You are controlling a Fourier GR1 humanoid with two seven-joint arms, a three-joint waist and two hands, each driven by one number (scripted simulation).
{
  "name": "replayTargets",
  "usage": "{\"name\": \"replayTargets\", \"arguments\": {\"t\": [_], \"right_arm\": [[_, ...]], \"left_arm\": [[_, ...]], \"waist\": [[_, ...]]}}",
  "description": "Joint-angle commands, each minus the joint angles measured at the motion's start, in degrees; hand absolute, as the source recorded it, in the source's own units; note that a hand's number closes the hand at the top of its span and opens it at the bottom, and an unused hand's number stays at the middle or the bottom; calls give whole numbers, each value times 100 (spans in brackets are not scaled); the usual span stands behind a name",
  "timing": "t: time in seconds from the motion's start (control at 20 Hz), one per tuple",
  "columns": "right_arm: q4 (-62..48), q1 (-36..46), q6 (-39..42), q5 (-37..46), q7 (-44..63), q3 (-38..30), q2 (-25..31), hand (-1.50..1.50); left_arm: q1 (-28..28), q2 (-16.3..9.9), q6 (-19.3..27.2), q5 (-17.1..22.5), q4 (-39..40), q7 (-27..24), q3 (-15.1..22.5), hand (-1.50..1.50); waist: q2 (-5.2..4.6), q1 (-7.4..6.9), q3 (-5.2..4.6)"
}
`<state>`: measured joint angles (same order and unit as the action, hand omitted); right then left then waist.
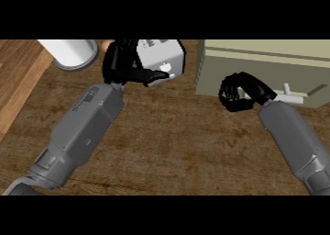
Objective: Pick up the cup, place it into the drawer and close the drawer
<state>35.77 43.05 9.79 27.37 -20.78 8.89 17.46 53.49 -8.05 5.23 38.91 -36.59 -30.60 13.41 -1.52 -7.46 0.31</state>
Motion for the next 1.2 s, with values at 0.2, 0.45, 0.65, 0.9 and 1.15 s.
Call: {"name": "replayTargets", "arguments": {"t": [0.2, 0.45, 0.65, 0.9, 1.15], "right_arm": [[-864, 970, -128, -335, -27, -769, 529, 150], [-734, 1150, 96, -558, 62, -948, 750, 150], [-624, 1125, 267, -638, -14, -949, 831, 150], [-492, 1102, 488, -865, 43, -1079, 891, 150], [-361, 1058, 741, -965, 87, -1105, 1067, 150]], "left_arm": [[-213, -342, -214, 6, -388, 210, 27, -150], [-459, -421, -525, 17, -458, 278, 120, -150], [-440, -322, -507, 5, -530, 221, 141, -150], [-531, -345, -594, 41, -641, 220, 136, -150], [-601, -393, -645, 54, -650, 307, 148, -150]], "waist": [[-62, -225, 3], [-106, -390, -7], [-160, -386, -4], [-136, -482, -9], [-135, -459, -12]]}}
